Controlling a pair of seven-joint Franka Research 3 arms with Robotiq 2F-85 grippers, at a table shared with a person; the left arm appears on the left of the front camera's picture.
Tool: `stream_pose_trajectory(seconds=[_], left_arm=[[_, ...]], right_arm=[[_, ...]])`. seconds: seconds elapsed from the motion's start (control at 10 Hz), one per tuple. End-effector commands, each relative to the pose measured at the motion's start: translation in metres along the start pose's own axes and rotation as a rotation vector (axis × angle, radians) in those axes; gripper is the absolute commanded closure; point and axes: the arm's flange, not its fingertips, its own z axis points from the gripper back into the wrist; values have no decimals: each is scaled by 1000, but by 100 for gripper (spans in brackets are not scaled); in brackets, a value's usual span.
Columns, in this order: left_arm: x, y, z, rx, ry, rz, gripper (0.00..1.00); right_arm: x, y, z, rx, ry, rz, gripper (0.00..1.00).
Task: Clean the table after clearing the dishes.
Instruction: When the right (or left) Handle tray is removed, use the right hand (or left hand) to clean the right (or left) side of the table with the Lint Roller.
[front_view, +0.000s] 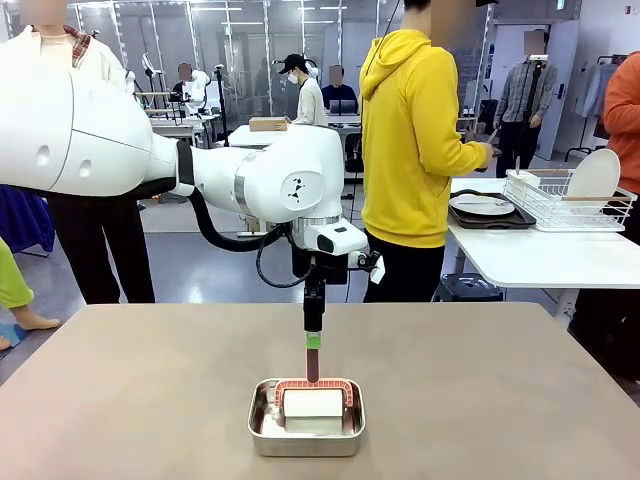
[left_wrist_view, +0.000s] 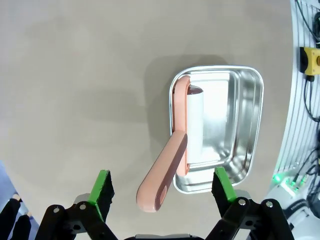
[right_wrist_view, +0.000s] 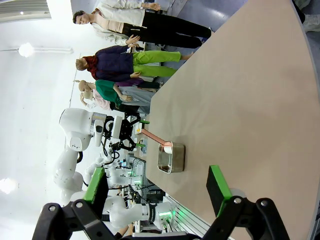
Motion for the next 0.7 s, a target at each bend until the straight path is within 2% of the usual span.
stream_pose_trajectory(seconds=[0.0,0.6], left_arm=[[-9,-6,-10,-19,-51,-26,0],[-14,-4,-40,-71,-30,11,0]], right_arm=[[-1,4,0,3,2,15,0],[-1,4,0,3,2,15,0]])
